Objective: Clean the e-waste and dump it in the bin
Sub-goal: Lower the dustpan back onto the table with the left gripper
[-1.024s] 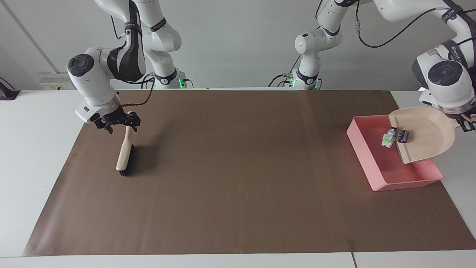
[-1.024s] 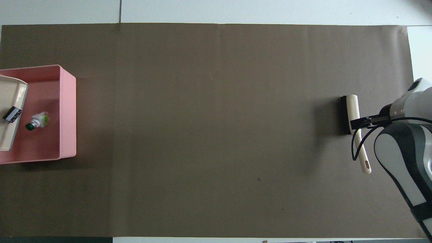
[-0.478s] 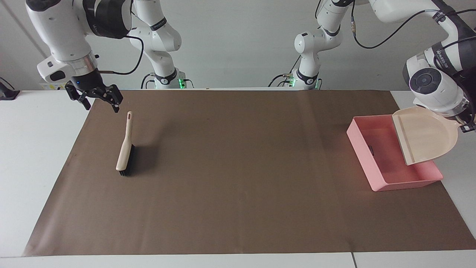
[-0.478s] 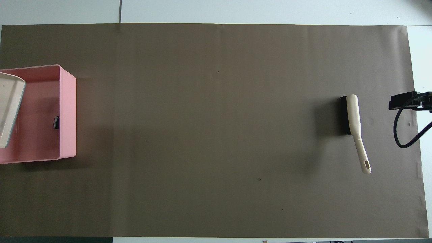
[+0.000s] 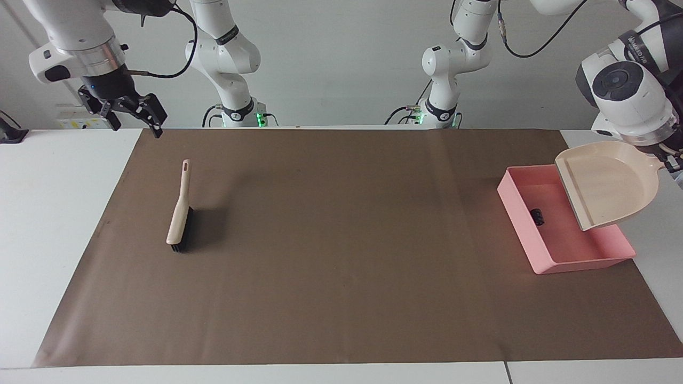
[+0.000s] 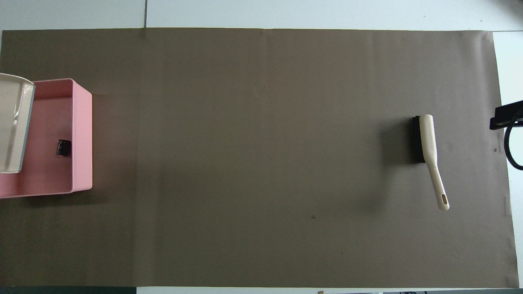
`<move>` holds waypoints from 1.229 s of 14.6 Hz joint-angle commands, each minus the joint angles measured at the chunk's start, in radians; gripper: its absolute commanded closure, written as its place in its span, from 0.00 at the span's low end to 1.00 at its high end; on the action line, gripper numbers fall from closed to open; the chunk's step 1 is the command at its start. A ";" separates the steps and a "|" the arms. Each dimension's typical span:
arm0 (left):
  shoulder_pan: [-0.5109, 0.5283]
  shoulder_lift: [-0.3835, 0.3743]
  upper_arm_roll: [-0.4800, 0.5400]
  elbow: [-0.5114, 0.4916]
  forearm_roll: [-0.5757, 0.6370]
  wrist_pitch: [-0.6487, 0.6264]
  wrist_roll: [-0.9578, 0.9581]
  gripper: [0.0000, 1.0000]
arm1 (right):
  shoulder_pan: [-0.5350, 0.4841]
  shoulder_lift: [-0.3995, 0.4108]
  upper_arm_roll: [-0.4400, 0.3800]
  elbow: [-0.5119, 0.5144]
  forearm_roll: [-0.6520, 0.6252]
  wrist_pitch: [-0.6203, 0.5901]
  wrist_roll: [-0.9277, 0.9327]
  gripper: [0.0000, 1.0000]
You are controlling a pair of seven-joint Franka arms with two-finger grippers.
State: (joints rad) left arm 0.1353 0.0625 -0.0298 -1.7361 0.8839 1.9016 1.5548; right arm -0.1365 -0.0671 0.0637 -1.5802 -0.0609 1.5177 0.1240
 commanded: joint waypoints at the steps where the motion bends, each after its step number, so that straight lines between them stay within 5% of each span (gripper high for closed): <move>1: -0.042 -0.039 0.002 -0.048 -0.161 -0.032 0.007 1.00 | -0.009 0.021 0.002 0.025 0.004 -0.016 0.014 0.00; 8: -0.291 -0.052 0.004 -0.221 -0.414 -0.050 -0.066 1.00 | 0.106 0.016 -0.081 0.025 0.003 -0.039 0.016 0.00; 13: -0.509 -0.033 0.002 -0.355 -0.421 0.007 -0.401 1.00 | 0.106 0.009 -0.068 0.009 0.003 -0.028 0.016 0.00; 18: -0.571 0.039 0.004 -0.359 -0.476 0.073 -0.527 1.00 | 0.106 0.004 -0.053 0.009 0.004 -0.042 0.008 0.00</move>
State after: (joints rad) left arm -0.4096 0.0768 -0.0448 -2.0903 0.4367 1.9342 1.0740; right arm -0.0301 -0.0570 0.0080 -1.5733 -0.0609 1.4918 0.1270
